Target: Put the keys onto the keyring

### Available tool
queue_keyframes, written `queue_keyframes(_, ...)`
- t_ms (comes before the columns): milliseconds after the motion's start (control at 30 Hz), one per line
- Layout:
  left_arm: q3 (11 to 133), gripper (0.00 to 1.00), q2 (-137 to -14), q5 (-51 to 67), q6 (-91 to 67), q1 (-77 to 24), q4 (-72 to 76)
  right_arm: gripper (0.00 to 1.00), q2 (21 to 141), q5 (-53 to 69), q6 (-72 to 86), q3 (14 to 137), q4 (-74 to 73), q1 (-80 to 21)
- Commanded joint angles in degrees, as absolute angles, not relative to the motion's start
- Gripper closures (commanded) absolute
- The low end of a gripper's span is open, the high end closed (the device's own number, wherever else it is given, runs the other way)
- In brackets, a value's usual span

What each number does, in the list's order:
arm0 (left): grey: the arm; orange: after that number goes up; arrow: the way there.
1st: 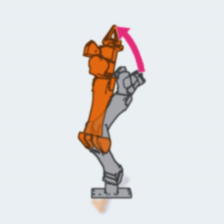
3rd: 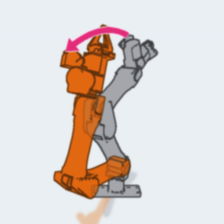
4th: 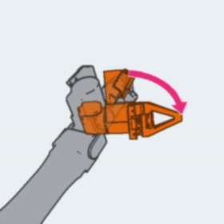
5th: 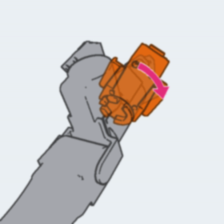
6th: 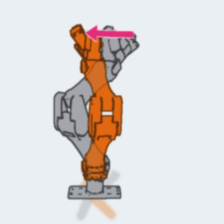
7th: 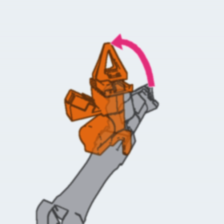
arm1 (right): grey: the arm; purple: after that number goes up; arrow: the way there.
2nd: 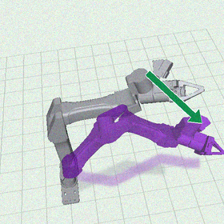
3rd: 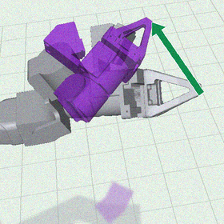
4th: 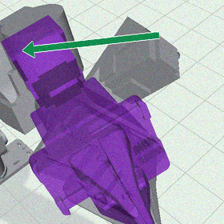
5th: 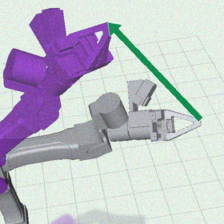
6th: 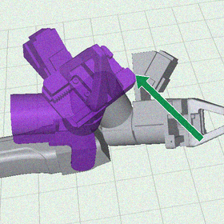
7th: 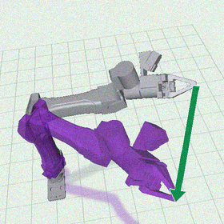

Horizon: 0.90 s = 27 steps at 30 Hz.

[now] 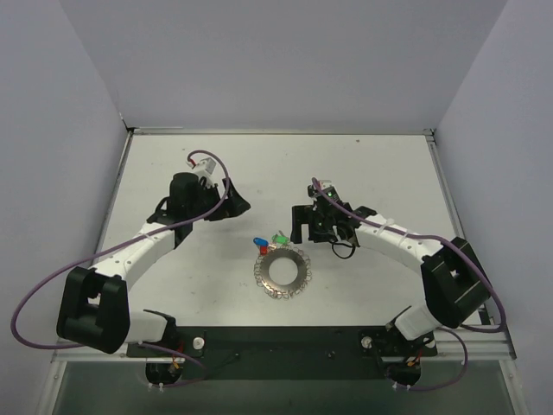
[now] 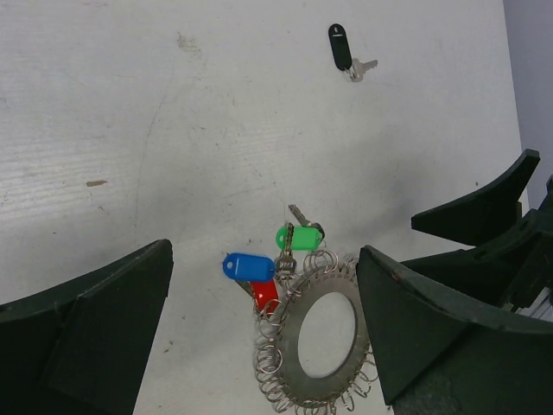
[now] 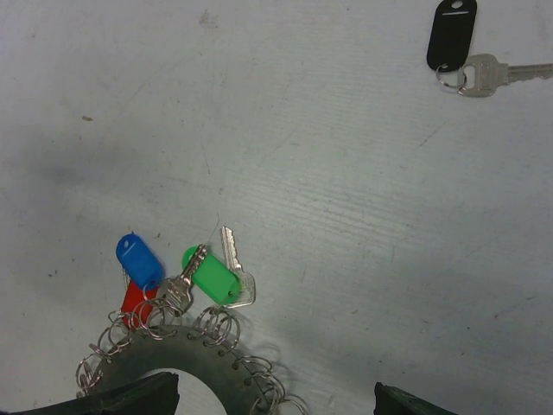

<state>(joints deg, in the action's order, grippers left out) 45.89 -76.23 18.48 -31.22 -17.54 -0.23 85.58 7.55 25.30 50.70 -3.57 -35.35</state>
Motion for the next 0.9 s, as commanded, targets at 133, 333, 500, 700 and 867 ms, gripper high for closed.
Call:
queue_keyframes(133, 50.27, 0.03, -74.88, 15.03, -27.51, -19.42, -3.68, 0.13, 86.13, 9.75, 30.14, 53.17, -7.56, -35.77)
queue_keyframes(333, 52.12, 0.03, -75.94, 7.13, -25.14, -23.89, -7.55, 0.35, 87.54, 13.79, 34.97, 53.61, -9.40, -35.51)
queue_keyframes(500, 54.32, 0.02, -75.50, -3.32, -22.77, -28.21, -10.98, 0.45, 89.82, 15.47, 37.26, 54.67, -11.60, -35.60)
queue_keyframes(700, 53.53, 0.03, -73.74, -6.77, -21.88, -29.88, -11.34, 0.49, 90.53, 14.94, 37.53, 53.88, -12.30, -35.51)
queue_keyframes(867, 53.35, 0.03, -73.21, -6.85, -21.62, -29.88, -11.16, 0.54, 91.93, 15.03, 37.79, 53.53, -12.31, -35.51)
